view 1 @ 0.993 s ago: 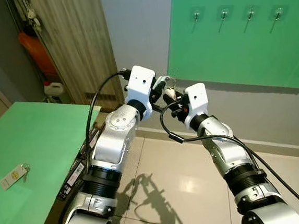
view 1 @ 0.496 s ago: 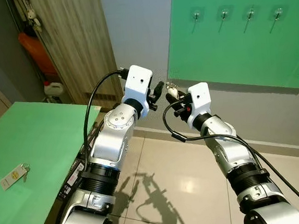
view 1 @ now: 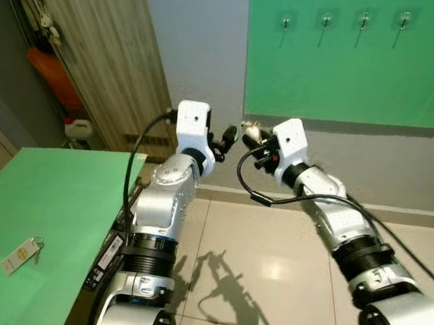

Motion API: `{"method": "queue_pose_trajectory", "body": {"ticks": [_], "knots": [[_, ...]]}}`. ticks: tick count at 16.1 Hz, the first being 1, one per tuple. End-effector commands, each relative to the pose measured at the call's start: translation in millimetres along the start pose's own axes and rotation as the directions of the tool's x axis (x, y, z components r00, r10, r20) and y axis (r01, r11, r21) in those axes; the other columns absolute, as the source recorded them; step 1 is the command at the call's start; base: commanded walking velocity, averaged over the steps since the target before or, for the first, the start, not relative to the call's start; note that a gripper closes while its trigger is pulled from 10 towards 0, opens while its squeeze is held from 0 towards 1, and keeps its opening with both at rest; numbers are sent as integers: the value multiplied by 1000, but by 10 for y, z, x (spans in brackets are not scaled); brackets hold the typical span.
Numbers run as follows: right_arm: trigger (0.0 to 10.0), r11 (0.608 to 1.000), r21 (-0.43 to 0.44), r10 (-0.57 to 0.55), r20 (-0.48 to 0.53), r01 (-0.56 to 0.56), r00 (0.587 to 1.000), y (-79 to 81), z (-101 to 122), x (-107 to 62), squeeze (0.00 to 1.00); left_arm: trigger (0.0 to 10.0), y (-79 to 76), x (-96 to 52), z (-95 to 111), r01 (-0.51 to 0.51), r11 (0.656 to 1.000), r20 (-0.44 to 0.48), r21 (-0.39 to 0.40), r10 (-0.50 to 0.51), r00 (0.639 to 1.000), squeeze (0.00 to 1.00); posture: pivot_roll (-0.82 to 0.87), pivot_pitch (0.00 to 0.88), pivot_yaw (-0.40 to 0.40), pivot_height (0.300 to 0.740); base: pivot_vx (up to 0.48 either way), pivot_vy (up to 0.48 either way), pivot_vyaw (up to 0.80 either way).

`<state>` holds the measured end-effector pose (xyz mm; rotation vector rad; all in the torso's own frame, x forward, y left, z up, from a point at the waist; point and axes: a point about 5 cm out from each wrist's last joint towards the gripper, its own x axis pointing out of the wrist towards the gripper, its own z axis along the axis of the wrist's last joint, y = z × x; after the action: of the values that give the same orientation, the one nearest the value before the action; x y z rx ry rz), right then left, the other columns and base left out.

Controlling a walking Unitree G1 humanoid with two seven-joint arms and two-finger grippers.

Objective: Hang keys on a hook

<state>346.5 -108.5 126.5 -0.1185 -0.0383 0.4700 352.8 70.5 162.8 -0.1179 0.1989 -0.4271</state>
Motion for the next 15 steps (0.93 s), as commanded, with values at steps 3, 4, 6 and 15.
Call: {"method": "queue_pose_trajectory", "body": {"ticks": [3,4,6,15], "knots": [[0,953,-292,103,58,-82,993,-65,251,18,0,10000,21,10,-20,-7,1000,-25,-21,7,1000,0,-36,0,39,740,0,0,0],[0,908,-400,152,33,-126,988,-115,280,1,0,10000,15,13,-28,-5,1000,-32,-20,4,999,0,-37,0,38,740,0,0,0],[0,698,-661,276,-107,-276,955,-281,307,-73,0,10000,-24,25,-38,9,1000,-44,-6,-9,999,0,-44,0,36,740,0,0,0],[0,-168,-860,243,-510,-482,825,-713,257,-218,0,10000,-104,12,-77,64,997,-61,52,-60,996,0,-41,0,2,740,0,0,0]]}}
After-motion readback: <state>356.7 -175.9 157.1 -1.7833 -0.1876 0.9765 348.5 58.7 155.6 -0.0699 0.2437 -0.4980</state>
